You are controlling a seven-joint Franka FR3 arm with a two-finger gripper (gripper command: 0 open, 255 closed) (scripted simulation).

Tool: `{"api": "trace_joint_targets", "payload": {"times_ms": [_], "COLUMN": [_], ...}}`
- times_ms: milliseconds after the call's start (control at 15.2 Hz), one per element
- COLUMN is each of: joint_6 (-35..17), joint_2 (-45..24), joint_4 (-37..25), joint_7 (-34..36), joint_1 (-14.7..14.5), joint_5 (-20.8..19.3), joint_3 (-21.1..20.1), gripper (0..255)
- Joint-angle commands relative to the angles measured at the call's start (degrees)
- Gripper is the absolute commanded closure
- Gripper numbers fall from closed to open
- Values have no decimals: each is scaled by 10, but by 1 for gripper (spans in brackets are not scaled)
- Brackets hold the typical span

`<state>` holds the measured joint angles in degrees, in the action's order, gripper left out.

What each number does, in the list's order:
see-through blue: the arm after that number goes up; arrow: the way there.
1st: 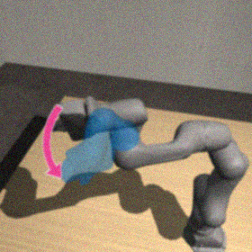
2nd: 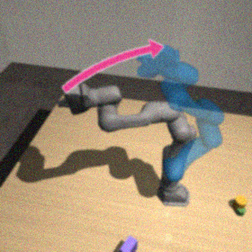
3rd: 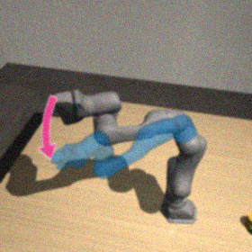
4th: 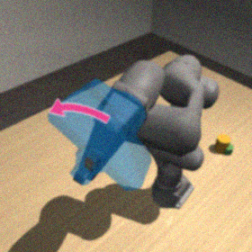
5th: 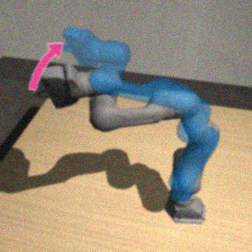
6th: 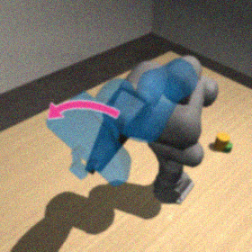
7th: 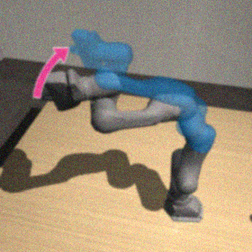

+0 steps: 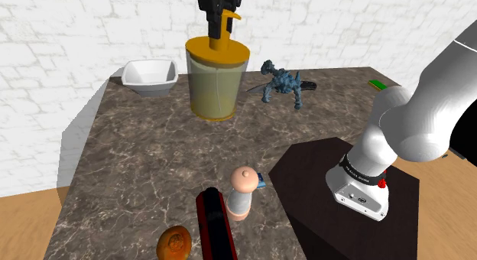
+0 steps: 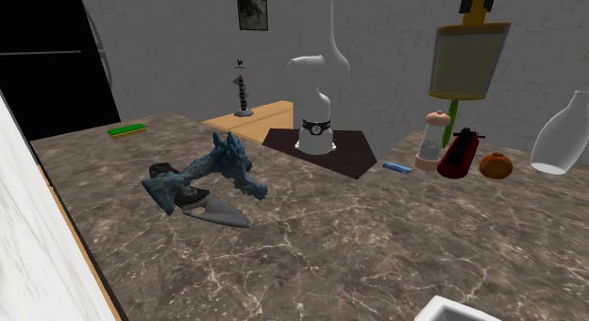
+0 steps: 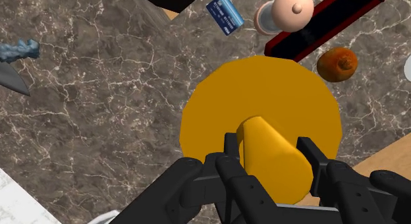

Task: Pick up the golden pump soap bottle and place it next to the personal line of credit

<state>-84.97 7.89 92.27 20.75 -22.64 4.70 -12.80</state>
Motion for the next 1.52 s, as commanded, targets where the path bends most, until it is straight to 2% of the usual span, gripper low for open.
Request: {"api": "trace_joint_targets", "payload": {"times_ms": [0,1452], "joint_6": [-17,-189], "joint_2": [6,33], "joint_4": [22,221], "joint_7": [-2,-15], "joint_1": [0,-2], "joint_5": [1,9], "joint_3": [1,-1], "gripper": [255,255]}}
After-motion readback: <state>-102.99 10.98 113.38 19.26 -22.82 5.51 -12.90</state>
